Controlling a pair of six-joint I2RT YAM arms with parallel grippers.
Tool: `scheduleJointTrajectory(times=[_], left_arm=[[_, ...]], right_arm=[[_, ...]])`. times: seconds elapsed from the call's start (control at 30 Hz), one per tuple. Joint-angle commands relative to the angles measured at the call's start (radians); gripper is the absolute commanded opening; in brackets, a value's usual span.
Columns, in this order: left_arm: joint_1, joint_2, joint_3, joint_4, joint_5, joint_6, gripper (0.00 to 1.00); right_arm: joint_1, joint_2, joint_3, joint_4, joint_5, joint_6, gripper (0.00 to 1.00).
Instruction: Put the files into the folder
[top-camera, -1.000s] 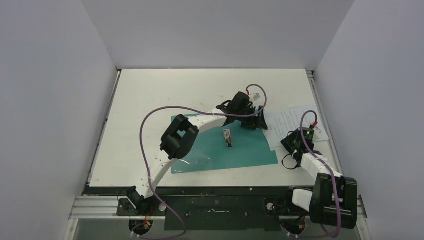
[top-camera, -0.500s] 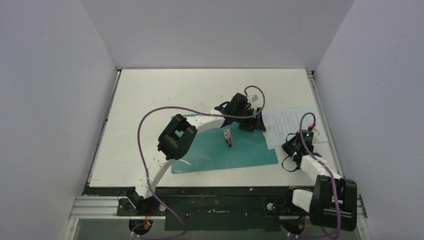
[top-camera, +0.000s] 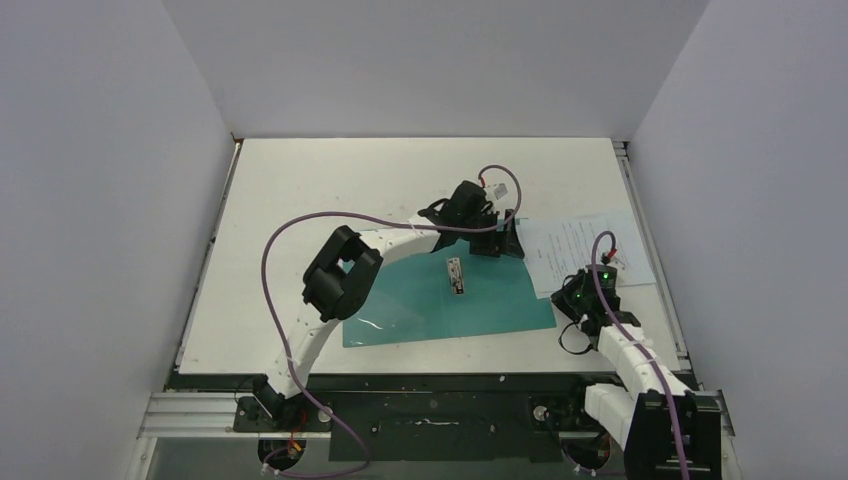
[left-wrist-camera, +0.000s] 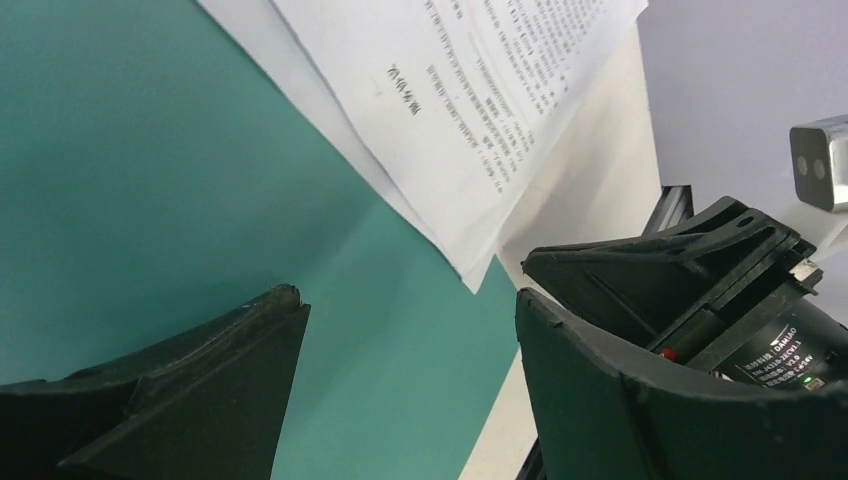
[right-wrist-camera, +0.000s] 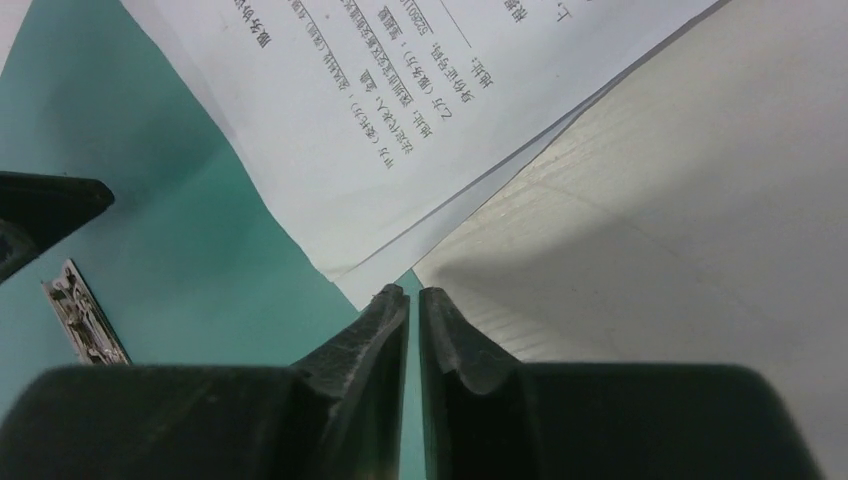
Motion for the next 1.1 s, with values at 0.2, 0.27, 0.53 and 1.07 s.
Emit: scheduleJointTrajectory(times=[0.2,0.27,0.53,1.07], left_arm=[[0.003,-0.056,0.096,0.063,0.046,-0.004,0.75],[0.001,-0.022,0.145,0.06,0.061,-0.014,0.75],[-0.002,0.15,0.373,0.063,0.11,-0.088,0.75],[0.004,0.283,0.444,0.138,0.123,-0.156,0.75]], right_arm=[[0.006,-0.013,0.191,-0.061,0.114,-0.03,0.47],[0.006,0.007,0.212,-0.051,0.119,-0.031,0.51],[-0.01,0.089,0.266,-0.003,0.179,-0.032,0.62],[-0.045,0.319,0.312,0.179,0.29,0.005,0.76]])
